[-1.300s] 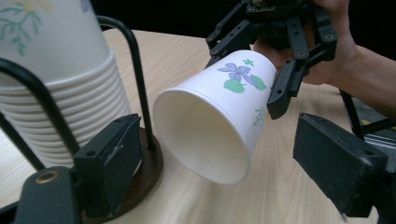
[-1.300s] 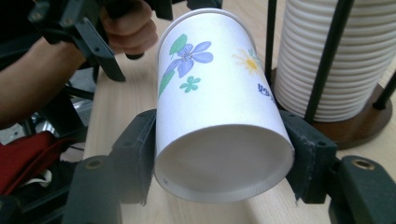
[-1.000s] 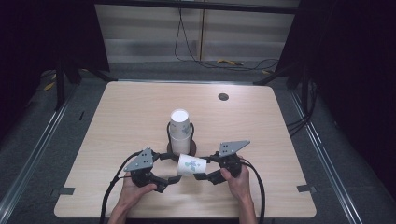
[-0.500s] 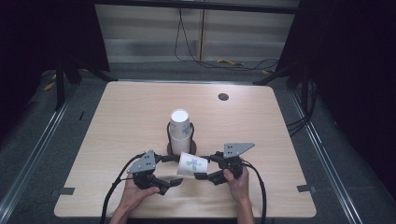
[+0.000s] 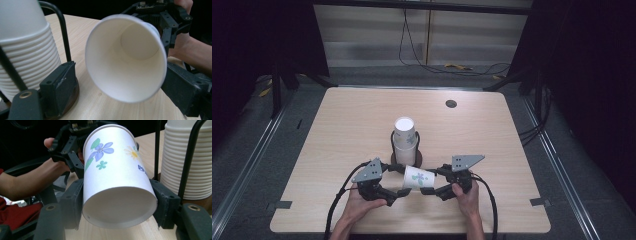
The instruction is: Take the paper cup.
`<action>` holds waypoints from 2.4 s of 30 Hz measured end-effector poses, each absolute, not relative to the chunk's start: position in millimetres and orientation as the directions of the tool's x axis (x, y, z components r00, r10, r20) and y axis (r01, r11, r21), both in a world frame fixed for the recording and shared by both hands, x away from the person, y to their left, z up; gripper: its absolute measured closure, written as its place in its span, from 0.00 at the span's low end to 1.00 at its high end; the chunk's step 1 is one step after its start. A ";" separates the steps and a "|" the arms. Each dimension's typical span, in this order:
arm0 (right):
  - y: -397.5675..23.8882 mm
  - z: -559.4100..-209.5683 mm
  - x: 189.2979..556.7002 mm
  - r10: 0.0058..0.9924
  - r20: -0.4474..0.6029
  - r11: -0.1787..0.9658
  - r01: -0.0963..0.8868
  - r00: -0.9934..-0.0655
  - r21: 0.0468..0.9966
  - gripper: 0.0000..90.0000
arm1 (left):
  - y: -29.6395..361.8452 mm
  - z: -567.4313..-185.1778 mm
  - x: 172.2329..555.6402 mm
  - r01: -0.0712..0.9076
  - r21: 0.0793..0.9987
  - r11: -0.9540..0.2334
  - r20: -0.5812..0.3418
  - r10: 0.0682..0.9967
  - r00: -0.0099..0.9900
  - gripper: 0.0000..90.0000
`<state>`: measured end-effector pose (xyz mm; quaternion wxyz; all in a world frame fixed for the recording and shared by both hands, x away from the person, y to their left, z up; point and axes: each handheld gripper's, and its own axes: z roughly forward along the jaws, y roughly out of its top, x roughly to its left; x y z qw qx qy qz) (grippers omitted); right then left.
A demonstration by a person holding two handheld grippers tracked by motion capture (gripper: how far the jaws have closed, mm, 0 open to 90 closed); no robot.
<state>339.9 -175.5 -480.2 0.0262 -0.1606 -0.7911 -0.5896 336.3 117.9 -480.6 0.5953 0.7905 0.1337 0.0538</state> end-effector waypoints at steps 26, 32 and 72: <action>-167.8 -478.5 337.0 0.171 0.221 0.274 0.262 -0.960 0.925 0.40 | 113.1 -477.2 340.4 0.108 0.966 -0.236 -0.074 0.148 0.986 0.24; -166.7 -478.5 336.6 0.162 0.214 0.277 0.253 -0.963 0.927 0.40 | 111.3 -478.3 340.7 0.116 0.967 -0.225 -0.087 0.135 0.987 0.23; -176.5 -475.9 329.7 0.377 0.163 0.170 0.241 -0.912 0.956 0.14 | 128.5 -469.7 338.6 0.142 0.946 -0.291 -0.086 0.194 0.977 0.33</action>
